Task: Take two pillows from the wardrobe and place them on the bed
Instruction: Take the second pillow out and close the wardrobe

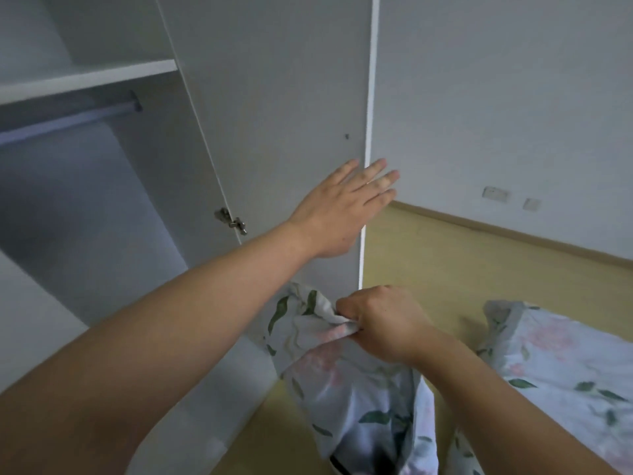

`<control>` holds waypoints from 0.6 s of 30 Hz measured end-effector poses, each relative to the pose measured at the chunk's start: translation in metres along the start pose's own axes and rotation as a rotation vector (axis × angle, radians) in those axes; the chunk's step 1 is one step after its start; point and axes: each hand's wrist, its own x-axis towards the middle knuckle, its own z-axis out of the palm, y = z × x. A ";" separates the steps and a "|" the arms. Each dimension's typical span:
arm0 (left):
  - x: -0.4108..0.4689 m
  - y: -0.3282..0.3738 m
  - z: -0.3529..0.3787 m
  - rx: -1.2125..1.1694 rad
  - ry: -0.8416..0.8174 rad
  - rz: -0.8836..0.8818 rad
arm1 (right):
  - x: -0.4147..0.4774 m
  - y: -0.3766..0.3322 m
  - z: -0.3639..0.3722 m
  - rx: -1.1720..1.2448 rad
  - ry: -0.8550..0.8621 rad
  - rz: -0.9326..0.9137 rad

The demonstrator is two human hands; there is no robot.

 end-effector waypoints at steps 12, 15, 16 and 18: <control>0.033 -0.009 0.020 0.302 -0.246 0.229 | -0.013 0.012 -0.008 -0.020 0.213 0.046; 0.015 -0.007 0.014 0.209 -0.153 0.225 | -0.007 0.003 -0.007 -0.004 0.251 -0.003; 0.006 -0.007 0.011 0.176 -0.154 0.220 | -0.004 -0.002 -0.005 0.012 0.256 -0.019; -0.004 -0.006 -0.009 0.152 -0.208 0.231 | -0.001 -0.005 -0.003 0.042 0.279 -0.036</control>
